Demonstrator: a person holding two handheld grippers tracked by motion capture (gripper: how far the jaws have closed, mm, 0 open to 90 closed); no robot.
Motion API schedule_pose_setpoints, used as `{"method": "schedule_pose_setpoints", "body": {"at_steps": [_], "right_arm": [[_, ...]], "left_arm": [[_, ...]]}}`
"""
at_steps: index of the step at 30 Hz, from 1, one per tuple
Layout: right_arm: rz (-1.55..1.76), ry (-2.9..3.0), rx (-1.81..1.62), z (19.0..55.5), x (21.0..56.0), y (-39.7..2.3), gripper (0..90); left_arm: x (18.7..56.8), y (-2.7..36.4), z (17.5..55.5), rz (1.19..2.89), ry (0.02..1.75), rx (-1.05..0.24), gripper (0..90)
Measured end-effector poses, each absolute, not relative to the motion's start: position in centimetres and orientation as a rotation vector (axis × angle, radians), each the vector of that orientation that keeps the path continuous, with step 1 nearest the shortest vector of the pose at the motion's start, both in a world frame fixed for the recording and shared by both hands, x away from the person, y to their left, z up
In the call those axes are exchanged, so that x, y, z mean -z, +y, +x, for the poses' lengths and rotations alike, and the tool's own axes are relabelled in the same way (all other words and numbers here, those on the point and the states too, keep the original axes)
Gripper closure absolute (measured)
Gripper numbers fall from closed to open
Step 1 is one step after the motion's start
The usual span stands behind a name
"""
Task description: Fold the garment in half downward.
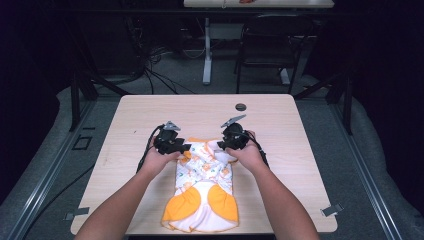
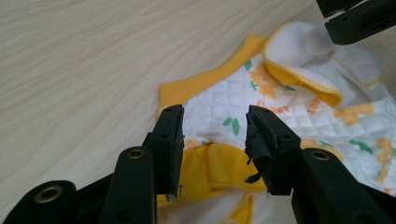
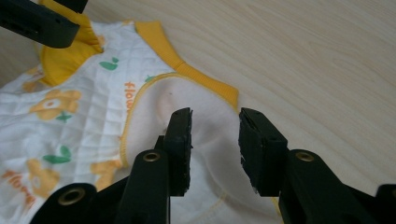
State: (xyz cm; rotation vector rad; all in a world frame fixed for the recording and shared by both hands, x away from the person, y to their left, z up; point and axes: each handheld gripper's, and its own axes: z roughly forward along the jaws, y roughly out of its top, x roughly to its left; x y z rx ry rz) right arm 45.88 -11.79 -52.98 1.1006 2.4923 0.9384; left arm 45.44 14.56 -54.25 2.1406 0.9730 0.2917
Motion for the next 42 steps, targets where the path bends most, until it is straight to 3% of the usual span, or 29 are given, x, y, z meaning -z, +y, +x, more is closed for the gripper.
{"method": "schedule_pose_setpoints", "body": {"at_steps": [13, 23, 42], "right_arm": [[1.241, 2.413, -0.852, 47.8, 55.1, -11.1, 57.7], [1.232, 2.434, -0.822, 47.8, 56.6, -11.2, 55.4], [1.319, 2.457, -0.84, 47.6, 56.5, -11.1, 65.9]], "left_arm": [[55.9, 14.9, 47.1, 2.156, 1.076, -0.366, 56.8], [56.4, 15.0, 47.3, 2.167, 1.07, -0.35, 53.0], [57.3, 14.8, 47.5, 2.18, 1.111, -0.315, 50.3]]}}
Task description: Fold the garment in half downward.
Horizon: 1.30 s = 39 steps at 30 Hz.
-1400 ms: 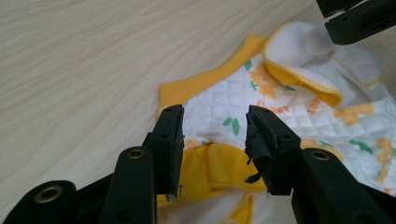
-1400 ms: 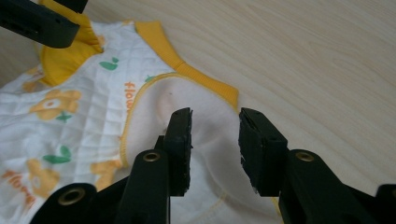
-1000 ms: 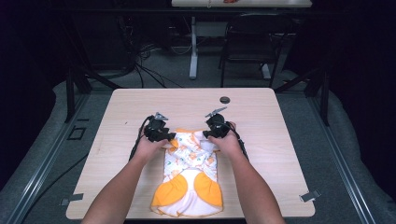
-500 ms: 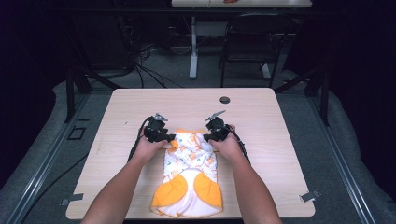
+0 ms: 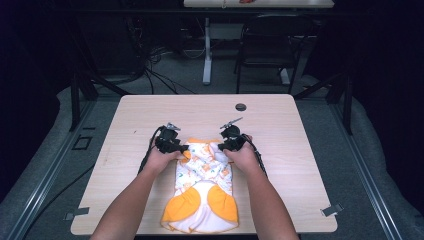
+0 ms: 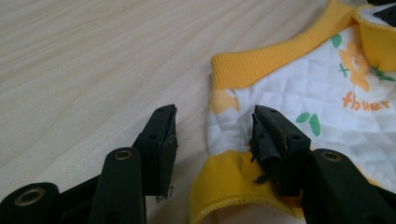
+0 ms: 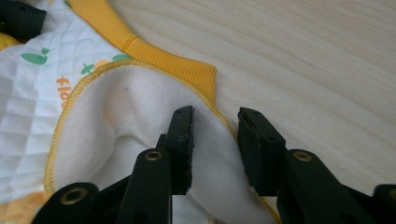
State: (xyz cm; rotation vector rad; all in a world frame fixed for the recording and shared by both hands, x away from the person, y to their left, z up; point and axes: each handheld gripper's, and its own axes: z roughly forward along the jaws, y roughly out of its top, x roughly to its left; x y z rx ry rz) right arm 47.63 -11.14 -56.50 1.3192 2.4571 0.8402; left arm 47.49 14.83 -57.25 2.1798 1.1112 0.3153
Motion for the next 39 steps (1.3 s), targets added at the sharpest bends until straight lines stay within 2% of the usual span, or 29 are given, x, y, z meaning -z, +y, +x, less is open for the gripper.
{"method": "schedule_pose_setpoints", "body": {"at_steps": [3, 8, 17, 39], "right_arm": [[1.318, 2.458, -0.832, 47.6, 56.5, -11.0, 69.5], [1.318, 2.466, -0.855, 47.4, 56.5, -11.1, 75.5], [1.203, 2.52, -0.801, 47.0, 56.3, -10.5, 84.6], [1.18, 2.527, -0.866, 46.7, 54.6, -11.0, 87.4]], "left_arm": [[57.2, 14.8, 47.5, 2.184, 1.11, -0.316, 51.8], [57.0, 14.5, 47.3, 2.192, 1.112, -0.278, 67.4], [56.9, 14.3, 47.2, 2.214, 1.11, -0.251, 81.9], [55.2, 14.5, 46.9, 2.195, 1.087, -0.246, 84.3]]}}
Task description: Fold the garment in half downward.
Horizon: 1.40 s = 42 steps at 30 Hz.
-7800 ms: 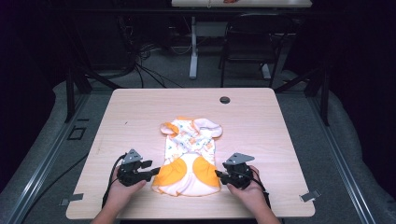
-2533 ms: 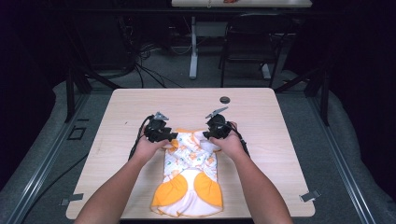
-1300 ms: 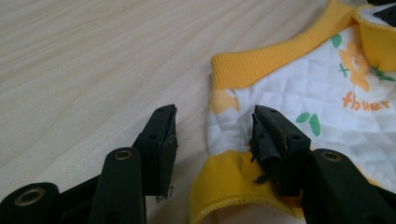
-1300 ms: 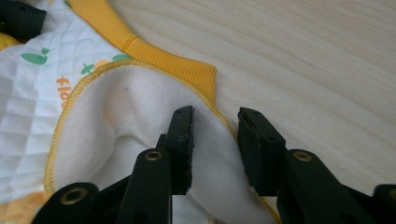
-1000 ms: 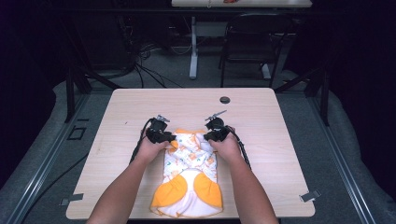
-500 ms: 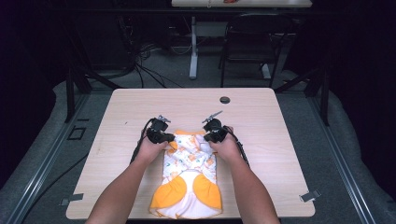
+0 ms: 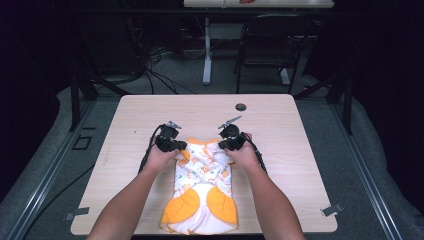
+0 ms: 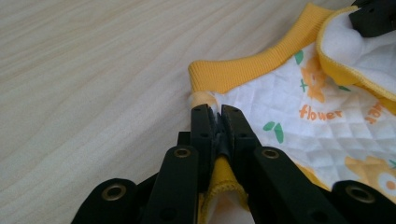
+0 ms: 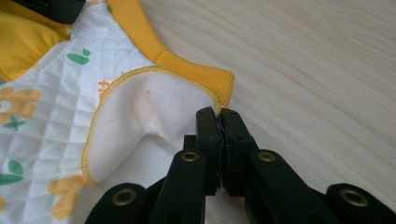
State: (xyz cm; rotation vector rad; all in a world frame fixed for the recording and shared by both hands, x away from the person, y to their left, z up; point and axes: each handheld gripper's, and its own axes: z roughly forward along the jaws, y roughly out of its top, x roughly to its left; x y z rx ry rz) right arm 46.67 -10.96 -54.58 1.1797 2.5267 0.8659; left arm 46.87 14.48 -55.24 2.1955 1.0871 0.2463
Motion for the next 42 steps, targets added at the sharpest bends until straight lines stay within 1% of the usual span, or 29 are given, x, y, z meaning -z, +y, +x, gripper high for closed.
{"method": "schedule_pose_setpoints", "body": {"at_steps": [6, 11, 14, 19, 27, 33, 42], "right_arm": [[1.141, 2.514, -0.873, 46.7, 53.4, -11.0, 87.4], [1.104, 2.494, -0.886, 46.7, 51.9, -10.9, 87.4], [1.085, 2.485, -0.893, 46.7, 51.2, -10.9, 87.4], [1.057, 2.462, -0.91, 46.5, 50.1, -10.8, 87.4], [1.05, 2.43, -0.942, 46.3, 49.3, -11.3, 87.4], [1.025, 2.415, -0.958, 46.2, 48.4, -11.3, 87.4], [0.975, 2.378, -0.979, 46.1, 46.1, -11.2, 87.4]], "left_arm": [[54.4, 14.6, 46.9, 2.183, 1.074, -0.256, 84.2], [53.2, 15.0, 46.9, 2.142, 1.079, -0.259, 84.2], [52.7, 15.0, 46.9, 2.154, 1.06, -0.274, 84.2], [51.4, 15.2, 46.8, 2.126, 1.035, -0.318, 84.2], [49.6, 15.4, 46.8, 2.11, 1.002, -0.348, 84.3], [49.0, 15.4, 46.8, 2.101, 0.997, -0.365, 84.4], [47.6, 15.9, 46.8, 2.07, 0.969, -0.396, 84.4]]}}
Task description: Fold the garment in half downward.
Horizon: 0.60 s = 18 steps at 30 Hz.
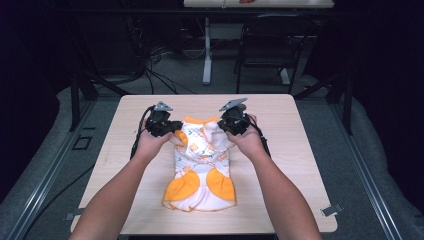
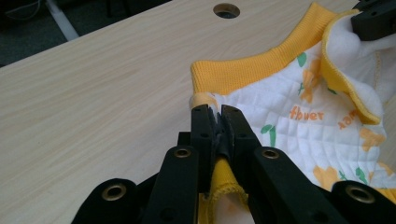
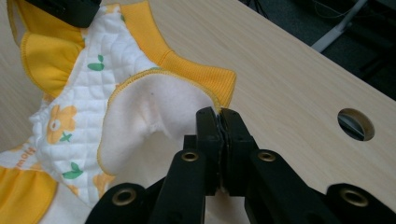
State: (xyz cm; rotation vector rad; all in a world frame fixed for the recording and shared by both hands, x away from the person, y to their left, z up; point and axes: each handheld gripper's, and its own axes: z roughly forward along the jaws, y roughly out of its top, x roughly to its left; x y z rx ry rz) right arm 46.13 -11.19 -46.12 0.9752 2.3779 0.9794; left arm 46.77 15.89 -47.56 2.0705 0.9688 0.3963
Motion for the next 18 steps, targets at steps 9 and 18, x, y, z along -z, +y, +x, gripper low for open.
{"method": "schedule_pose_setpoints", "body": {"at_steps": [9, 18], "right_arm": [[0.917, 2.346, -1.003, 45.7, 44.4, -11.1, 87.4], [0.85, 2.355, -1.004, 44.4, 44.2, -11.5, 87.3]], "left_arm": [[46.0, 16.2, 46.4, 2.037, 0.928, -0.44, 84.4], [45.5, 16.1, 45.3, 2.03, 0.881, -0.452, 84.4]]}}
